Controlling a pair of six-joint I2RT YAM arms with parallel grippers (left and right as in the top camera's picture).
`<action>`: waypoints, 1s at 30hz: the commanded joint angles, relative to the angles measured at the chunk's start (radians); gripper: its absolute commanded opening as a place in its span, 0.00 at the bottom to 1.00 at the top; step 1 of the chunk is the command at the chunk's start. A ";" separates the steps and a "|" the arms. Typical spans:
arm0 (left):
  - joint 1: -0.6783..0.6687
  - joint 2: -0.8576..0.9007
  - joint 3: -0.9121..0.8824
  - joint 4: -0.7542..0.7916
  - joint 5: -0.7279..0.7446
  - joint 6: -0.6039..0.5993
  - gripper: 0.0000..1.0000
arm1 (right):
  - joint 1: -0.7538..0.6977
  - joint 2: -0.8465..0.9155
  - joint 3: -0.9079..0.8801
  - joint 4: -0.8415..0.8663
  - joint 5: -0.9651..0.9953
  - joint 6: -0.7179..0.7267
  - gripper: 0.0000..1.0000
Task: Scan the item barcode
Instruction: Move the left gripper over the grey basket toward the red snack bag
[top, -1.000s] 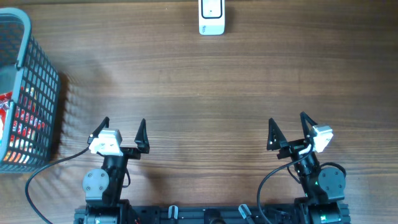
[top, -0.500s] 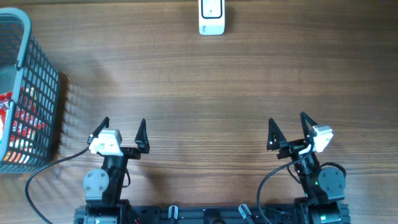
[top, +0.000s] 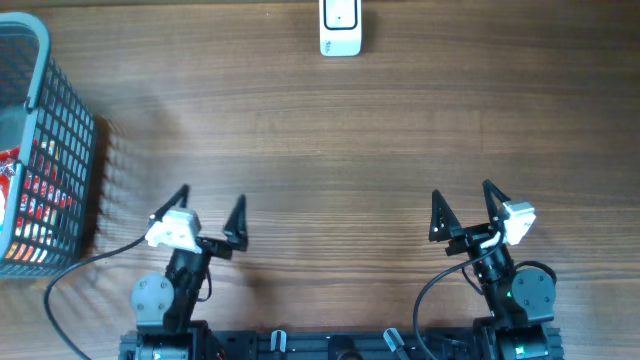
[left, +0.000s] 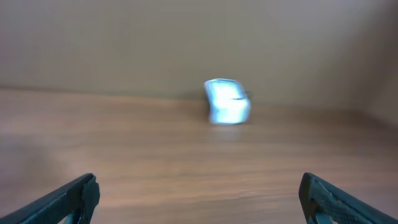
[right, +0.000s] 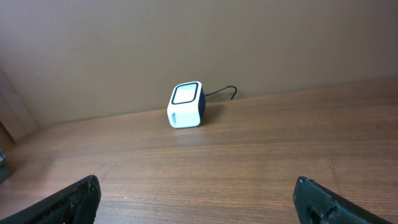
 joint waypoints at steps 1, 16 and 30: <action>0.005 -0.010 0.000 0.113 0.465 -0.129 1.00 | -0.006 -0.005 -0.001 0.006 0.010 -0.017 1.00; 0.069 0.076 0.325 0.433 0.400 -0.048 1.00 | -0.006 -0.005 -0.001 0.006 0.010 -0.017 1.00; 0.310 1.194 1.917 -0.983 0.257 0.112 1.00 | -0.006 -0.005 -0.001 0.006 0.010 -0.017 1.00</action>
